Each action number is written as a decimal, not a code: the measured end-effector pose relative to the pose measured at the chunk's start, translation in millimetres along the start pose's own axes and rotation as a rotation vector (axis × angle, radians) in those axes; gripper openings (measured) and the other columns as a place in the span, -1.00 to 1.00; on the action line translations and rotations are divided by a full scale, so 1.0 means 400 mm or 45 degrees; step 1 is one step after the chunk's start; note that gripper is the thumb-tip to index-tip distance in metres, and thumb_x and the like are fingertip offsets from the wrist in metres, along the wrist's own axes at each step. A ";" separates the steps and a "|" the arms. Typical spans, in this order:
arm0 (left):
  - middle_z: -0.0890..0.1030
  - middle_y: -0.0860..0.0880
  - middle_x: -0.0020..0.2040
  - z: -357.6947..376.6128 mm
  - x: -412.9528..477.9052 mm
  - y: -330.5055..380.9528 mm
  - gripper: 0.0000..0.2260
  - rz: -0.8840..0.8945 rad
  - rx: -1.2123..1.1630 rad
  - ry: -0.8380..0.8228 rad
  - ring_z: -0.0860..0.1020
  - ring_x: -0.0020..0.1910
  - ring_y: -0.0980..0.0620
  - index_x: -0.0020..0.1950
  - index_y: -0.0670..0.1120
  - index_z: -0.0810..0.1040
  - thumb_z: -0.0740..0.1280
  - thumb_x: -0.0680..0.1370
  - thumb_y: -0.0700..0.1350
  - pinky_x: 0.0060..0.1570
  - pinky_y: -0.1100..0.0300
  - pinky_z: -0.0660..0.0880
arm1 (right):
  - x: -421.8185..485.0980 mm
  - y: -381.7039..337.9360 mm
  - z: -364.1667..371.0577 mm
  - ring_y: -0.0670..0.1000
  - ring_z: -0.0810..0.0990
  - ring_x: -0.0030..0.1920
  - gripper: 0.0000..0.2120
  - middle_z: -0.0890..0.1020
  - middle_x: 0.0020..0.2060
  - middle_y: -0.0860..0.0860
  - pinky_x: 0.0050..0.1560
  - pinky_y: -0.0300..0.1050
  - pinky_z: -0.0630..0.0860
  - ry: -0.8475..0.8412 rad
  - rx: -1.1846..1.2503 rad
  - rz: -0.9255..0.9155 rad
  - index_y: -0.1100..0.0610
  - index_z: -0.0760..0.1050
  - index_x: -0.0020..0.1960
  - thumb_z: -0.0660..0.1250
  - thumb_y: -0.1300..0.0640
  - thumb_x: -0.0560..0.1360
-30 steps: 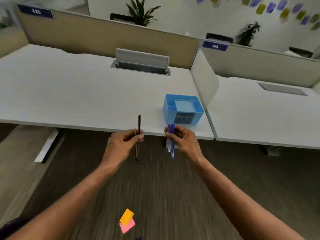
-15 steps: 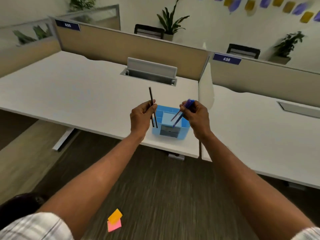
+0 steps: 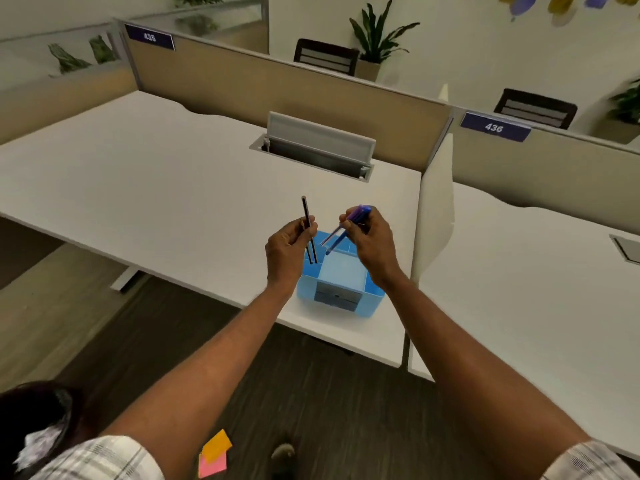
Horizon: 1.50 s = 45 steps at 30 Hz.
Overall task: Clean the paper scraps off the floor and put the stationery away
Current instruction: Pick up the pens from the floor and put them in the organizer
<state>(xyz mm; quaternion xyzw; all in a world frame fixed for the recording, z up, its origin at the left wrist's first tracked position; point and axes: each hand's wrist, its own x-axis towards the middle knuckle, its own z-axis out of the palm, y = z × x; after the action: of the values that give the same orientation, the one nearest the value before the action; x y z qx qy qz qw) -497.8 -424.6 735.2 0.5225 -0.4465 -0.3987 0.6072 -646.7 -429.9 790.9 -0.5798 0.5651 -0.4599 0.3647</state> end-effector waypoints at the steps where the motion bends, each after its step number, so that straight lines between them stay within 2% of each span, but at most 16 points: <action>1: 0.71 0.13 0.05 0.000 0.006 -0.019 -0.76 -0.011 0.037 0.011 0.66 0.07 0.26 0.24 -0.02 0.65 0.42 0.57 -0.05 0.03 0.37 0.59 | 0.016 0.015 0.008 0.07 0.65 0.18 -0.76 0.65 0.15 0.14 0.30 0.08 0.57 -0.020 -0.023 0.012 0.26 0.45 0.26 0.29 0.27 0.60; 4: 0.68 0.28 -0.07 -0.003 0.013 -0.075 -0.84 -0.006 0.137 -0.007 0.65 -0.01 0.35 0.15 0.08 0.65 0.42 0.57 -0.04 -0.09 0.45 0.56 | 0.058 0.062 0.027 0.08 0.64 0.17 -0.77 0.66 0.13 0.13 0.30 0.08 0.57 -0.079 -0.065 0.017 0.25 0.46 0.25 0.30 0.27 0.60; 7: 0.67 0.27 -0.12 -0.005 0.027 -0.115 -0.90 0.008 0.240 -0.017 0.65 -0.06 0.32 0.07 0.12 0.60 0.42 0.57 -0.03 -0.12 0.43 0.57 | 0.103 0.094 0.043 0.08 0.64 0.15 -0.79 0.66 0.11 0.12 0.28 0.06 0.58 -0.156 -0.076 0.029 0.23 0.49 0.22 0.32 0.26 0.59; 10: 0.68 0.20 -0.01 -0.002 0.021 -0.156 -0.82 -0.002 0.320 -0.034 0.65 0.00 0.31 0.17 0.05 0.58 0.42 0.57 -0.04 -0.10 0.44 0.57 | 0.130 0.130 0.056 0.07 0.66 0.12 -0.80 0.68 0.09 0.11 0.25 0.04 0.59 -0.290 -0.150 0.081 0.22 0.51 0.19 0.36 0.23 0.57; 14: 0.66 0.12 0.12 0.006 0.026 -0.189 -0.73 0.005 0.399 -0.006 0.61 0.06 0.38 0.26 0.06 0.53 0.43 0.57 -0.08 -0.05 0.53 0.52 | 0.184 0.155 0.065 0.12 0.66 0.10 -0.70 0.66 0.12 0.15 0.21 0.03 0.60 -0.420 -0.297 0.062 0.23 0.49 0.24 0.42 0.20 0.54; 18: 0.64 0.12 0.17 0.010 0.029 -0.204 -0.68 0.006 0.519 0.041 0.62 0.16 0.16 0.30 0.01 0.52 0.44 0.56 -0.12 0.08 0.51 0.51 | 0.220 0.176 0.068 0.10 0.66 0.12 -0.60 0.65 0.15 0.14 0.17 -0.08 0.58 -0.529 -0.355 0.069 0.21 0.47 0.30 0.46 0.19 0.50; 21: 0.61 0.11 0.20 0.014 0.013 -0.211 -0.61 -0.022 0.541 0.103 0.60 0.18 0.13 0.33 0.02 0.49 0.47 0.54 -0.11 0.11 0.48 0.50 | 0.227 0.189 0.055 0.08 0.65 0.17 -0.58 0.65 0.19 0.13 0.19 -0.17 0.53 -0.608 -0.387 0.035 0.22 0.46 0.33 0.45 0.20 0.51; 25: 0.55 0.07 0.36 0.020 -0.017 -0.206 -0.56 -0.086 0.652 0.187 0.50 0.33 0.15 0.42 0.04 0.43 0.41 0.57 0.04 0.33 0.21 0.47 | 0.240 0.187 0.018 0.07 0.60 0.26 -0.67 0.62 0.26 0.11 0.32 -0.08 0.51 -0.613 -0.446 -0.063 0.23 0.48 0.34 0.34 0.19 0.59; 30: 0.28 0.03 0.59 -0.003 -0.091 -0.193 -0.47 -0.209 0.878 0.289 0.21 0.59 0.05 0.58 0.11 0.23 0.16 0.64 0.23 0.43 0.17 0.18 | 0.234 0.163 -0.005 0.06 0.60 0.26 -0.70 0.63 0.25 0.10 0.21 -0.23 0.45 -0.563 -0.426 -0.265 0.21 0.50 0.34 0.20 0.14 0.67; 35: 0.19 -0.02 0.63 -0.079 -0.208 -0.173 -0.49 -0.236 1.035 0.352 0.05 0.64 0.04 0.62 -0.03 0.17 0.08 0.70 0.11 0.55 0.15 0.04 | 0.149 0.118 0.023 0.05 0.55 0.32 -0.67 0.57 0.34 0.06 0.29 -0.20 0.41 -0.629 -0.422 -0.442 0.11 0.46 0.40 0.15 0.07 0.69; 38: 0.22 -0.09 0.62 -0.130 -0.274 -0.151 -0.52 -0.223 1.152 0.442 0.07 0.64 -0.02 0.61 -0.15 0.21 0.09 0.71 0.01 0.62 0.00 0.07 | 0.069 0.109 0.062 0.02 0.46 0.42 -0.64 0.48 0.43 0.01 0.42 -0.10 0.38 -0.721 -0.460 -0.594 0.05 0.40 0.44 0.14 0.01 0.69; 42: 0.14 -0.10 0.64 -0.214 -0.375 -0.145 -0.49 -0.288 1.321 0.468 0.02 0.65 -0.04 0.63 -0.16 0.15 0.08 0.71 0.02 0.62 -0.03 0.04 | -0.040 0.117 0.139 0.05 0.34 0.51 -0.59 0.40 0.49 0.01 0.48 -0.02 0.30 -0.916 -0.585 -0.824 0.01 0.36 0.47 0.21 -0.02 0.65; 45: 0.10 -0.10 0.65 -0.278 -0.466 -0.155 -0.48 -0.379 1.358 0.518 0.00 0.65 -0.05 0.63 -0.16 0.11 0.07 0.71 0.02 0.62 -0.03 0.03 | -0.122 0.137 0.193 0.05 0.21 0.57 -0.55 0.30 0.55 0.00 0.54 0.02 0.20 -1.053 -0.666 -0.883 -0.02 0.31 0.51 0.22 -0.04 0.64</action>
<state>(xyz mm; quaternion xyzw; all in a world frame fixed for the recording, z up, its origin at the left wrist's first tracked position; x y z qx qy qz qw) -445.1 -224.7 644.2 0.8787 -0.3817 -0.0916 0.2716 -588.2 -394.4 709.2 -0.9318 0.2486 -0.1340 0.2282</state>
